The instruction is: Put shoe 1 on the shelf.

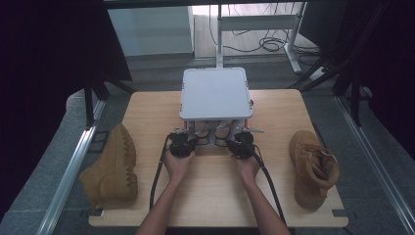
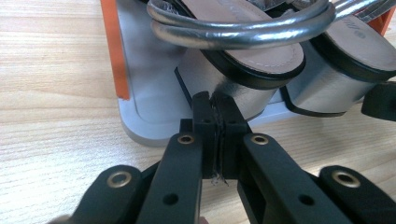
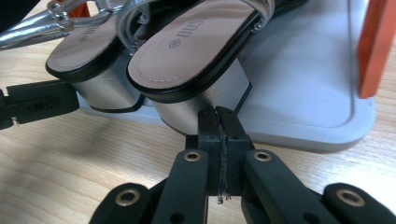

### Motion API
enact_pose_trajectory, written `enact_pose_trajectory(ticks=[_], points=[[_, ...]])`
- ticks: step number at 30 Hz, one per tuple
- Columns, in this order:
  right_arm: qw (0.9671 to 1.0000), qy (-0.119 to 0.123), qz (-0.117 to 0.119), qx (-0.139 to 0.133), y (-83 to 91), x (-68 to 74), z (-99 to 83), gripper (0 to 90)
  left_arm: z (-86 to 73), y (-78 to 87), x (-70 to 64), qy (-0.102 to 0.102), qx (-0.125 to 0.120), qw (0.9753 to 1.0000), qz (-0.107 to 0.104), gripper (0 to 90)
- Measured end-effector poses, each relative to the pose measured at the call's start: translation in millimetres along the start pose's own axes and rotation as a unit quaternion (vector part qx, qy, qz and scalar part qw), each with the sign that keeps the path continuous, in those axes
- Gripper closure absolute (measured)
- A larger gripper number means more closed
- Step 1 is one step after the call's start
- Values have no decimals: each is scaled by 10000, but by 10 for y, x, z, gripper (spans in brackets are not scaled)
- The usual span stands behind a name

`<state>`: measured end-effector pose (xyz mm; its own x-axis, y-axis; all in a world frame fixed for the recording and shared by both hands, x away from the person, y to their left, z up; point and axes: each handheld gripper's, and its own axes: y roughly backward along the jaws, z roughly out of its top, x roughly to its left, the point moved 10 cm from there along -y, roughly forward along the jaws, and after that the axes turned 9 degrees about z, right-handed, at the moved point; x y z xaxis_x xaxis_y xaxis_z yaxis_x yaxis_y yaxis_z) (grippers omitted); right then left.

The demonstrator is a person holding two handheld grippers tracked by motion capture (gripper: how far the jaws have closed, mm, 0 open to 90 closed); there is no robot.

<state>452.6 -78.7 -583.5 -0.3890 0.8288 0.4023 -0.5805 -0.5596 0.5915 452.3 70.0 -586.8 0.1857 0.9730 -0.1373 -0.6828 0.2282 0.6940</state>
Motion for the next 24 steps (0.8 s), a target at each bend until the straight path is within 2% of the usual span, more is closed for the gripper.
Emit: enact_pose_trajectory(ticks=[3, 7, 14, 19, 21, 24], points=[[10000, 36, -2, 21, -23, 19, 2, 894, 7, -15, -41, 51, -3, 10000, -27, 888], [10000, 45, 9, 41, -37, 32, 3, 894, 15, -35, -99, 12, -4, 10000, -47, 888], [10000, 82, 27, 39, -45, 36, 7, 893, 14, -35, -104, -18, 5, 10000, -53, 880], [9999, 95, 66, 68, -31, 35, 0, 890, 21, 2, -98, -4, -5, 9999, -152, 862], [9999, 121, 95, 75, 25, 33, -17, 882, 25, 95, -79, -78, -76, 9998, -187, 861], [9998, 160, 87, 53, 138, -5, -23, 882, 8, 154, -65, -85, -109, 9996, -243, 862]])
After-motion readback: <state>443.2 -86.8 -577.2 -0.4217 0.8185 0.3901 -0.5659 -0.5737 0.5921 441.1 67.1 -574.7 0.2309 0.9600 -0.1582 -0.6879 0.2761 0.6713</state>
